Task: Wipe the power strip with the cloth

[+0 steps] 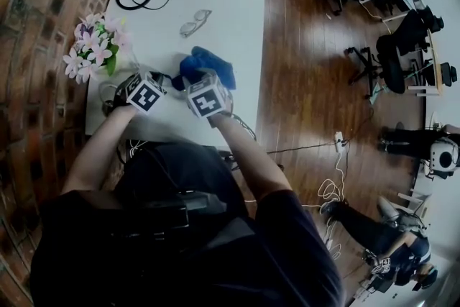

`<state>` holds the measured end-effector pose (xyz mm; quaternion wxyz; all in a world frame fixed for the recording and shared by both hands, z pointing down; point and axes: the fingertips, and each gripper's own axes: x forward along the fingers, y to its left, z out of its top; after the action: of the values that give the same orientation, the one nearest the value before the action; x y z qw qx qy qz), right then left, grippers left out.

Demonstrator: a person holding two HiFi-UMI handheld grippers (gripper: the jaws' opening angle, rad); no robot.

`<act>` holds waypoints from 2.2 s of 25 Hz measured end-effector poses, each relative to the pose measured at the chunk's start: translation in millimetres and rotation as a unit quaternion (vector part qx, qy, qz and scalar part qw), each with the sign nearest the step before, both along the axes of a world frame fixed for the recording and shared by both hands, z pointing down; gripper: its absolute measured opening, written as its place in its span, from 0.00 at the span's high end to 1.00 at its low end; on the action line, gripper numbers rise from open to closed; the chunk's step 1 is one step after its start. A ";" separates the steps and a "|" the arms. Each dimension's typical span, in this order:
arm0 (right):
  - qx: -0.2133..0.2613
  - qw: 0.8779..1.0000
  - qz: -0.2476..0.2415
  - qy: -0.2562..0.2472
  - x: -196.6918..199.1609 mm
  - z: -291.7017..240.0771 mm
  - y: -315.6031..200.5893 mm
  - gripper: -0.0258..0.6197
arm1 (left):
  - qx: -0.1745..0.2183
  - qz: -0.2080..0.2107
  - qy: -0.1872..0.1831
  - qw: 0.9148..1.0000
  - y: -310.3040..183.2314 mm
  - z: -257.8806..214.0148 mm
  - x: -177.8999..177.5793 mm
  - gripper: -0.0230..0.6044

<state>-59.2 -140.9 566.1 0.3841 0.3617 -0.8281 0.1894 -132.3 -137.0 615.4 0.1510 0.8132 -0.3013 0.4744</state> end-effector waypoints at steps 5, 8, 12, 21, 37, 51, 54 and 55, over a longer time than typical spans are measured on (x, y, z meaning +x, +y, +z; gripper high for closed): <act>-0.013 1.000 0.003 -0.023 -10.1 -0.4 3.8 0.82 | -0.008 -0.015 0.021 1.000 -3.4 -4.3 -2.3 0.94; -0.017 0.999 -0.019 -0.038 -21.8 -1.1 4.4 0.82 | -0.010 -0.015 0.027 0.999 -6.4 -4.7 -5.0 0.94; -0.052 0.994 -0.053 -0.076 -37.9 -3.9 26.7 0.82 | -0.017 -0.013 0.032 0.999 -0.2 -2.0 -4.3 0.94; -0.051 0.979 -0.036 -0.196 -48.1 -53.0 16.4 0.82 | -0.028 -0.019 0.020 0.999 -7.3 -6.4 -13.4 0.94; -0.012 0.964 0.017 -0.266 15.6 -106.7 2.0 0.82 | -0.036 -0.046 0.003 0.998 -6.9 -3.7 -12.6 0.94; -0.057 0.949 0.097 -0.295 125.7 -71.9 10.9 0.82 | 0.048 -0.046 0.112 0.991 -25.6 -60.9 10.1 0.94; -0.064 0.944 0.112 -0.303 143.3 -66.0 7.7 0.82 | 0.016 0.011 0.112 0.993 -20.7 -67.5 40.7 0.89; -0.064 0.944 0.115 -0.303 147.5 -65.2 6.6 0.82 | 0.011 0.043 0.097 0.994 -16.8 -63.9 51.7 0.82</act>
<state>88.3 -134.2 500.9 0.1124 0.3548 -0.8443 0.3854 -80.5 -153.8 551.6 0.1498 0.8692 -0.2552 0.3961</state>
